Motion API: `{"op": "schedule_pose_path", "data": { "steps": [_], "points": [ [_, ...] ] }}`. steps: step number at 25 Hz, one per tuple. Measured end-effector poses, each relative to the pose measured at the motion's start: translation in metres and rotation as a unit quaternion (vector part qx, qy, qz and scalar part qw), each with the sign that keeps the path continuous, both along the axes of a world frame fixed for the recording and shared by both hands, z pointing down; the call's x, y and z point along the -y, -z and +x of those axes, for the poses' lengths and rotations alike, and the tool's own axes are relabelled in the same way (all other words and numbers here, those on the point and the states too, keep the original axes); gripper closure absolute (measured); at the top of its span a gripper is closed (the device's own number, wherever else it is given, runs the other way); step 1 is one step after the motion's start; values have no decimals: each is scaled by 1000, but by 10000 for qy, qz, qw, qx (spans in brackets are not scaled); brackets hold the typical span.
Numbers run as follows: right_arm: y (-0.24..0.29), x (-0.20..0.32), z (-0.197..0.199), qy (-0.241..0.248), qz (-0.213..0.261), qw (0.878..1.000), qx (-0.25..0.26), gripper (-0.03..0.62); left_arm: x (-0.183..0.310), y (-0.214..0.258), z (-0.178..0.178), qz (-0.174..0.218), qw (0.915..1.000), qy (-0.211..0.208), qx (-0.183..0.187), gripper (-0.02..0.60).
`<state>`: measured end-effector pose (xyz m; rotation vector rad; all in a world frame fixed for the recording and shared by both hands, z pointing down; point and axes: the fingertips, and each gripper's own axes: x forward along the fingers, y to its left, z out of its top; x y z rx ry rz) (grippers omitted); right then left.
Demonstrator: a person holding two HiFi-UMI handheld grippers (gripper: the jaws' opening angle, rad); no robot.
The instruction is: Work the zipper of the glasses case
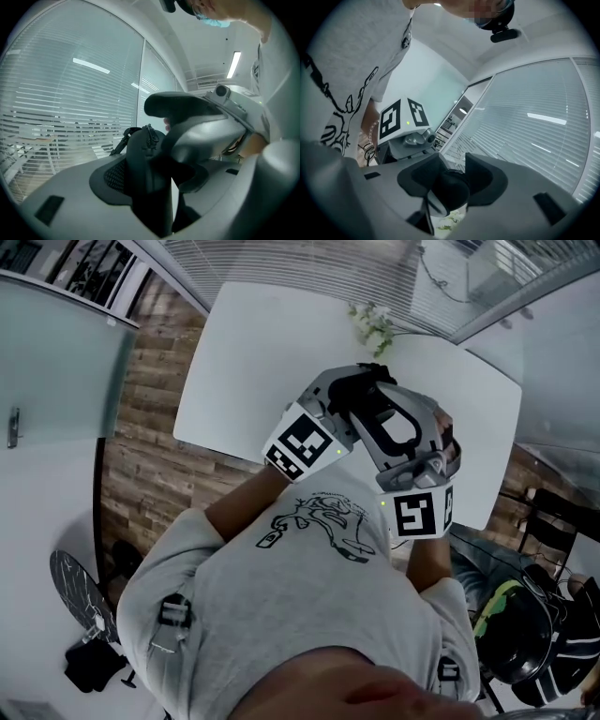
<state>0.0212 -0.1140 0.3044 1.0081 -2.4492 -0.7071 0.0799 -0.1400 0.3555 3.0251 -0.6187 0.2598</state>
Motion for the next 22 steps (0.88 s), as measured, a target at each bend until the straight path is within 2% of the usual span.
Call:
{"op": "schedule_pose_path", "data": {
  "steps": [5, 13, 18, 22],
  "points": [
    [-3, 7, 4, -126, 157, 9996, -184, 465, 0, -1, -1, 24, 10000, -43, 86, 331],
    [0, 5, -2, -68, 189, 9998, 30, 539, -1, -1, -1, 103, 9997, -97, 205, 331],
    [5, 10, -2, -247, 289, 9992, 155, 580, -1, -5, -2, 191, 9994, -73, 282, 331],
    [11, 13, 2, -298, 225, 9986, 372, 586, 1, -5, -4, 246, 9993, 14, 296, 331]
  ]
}}
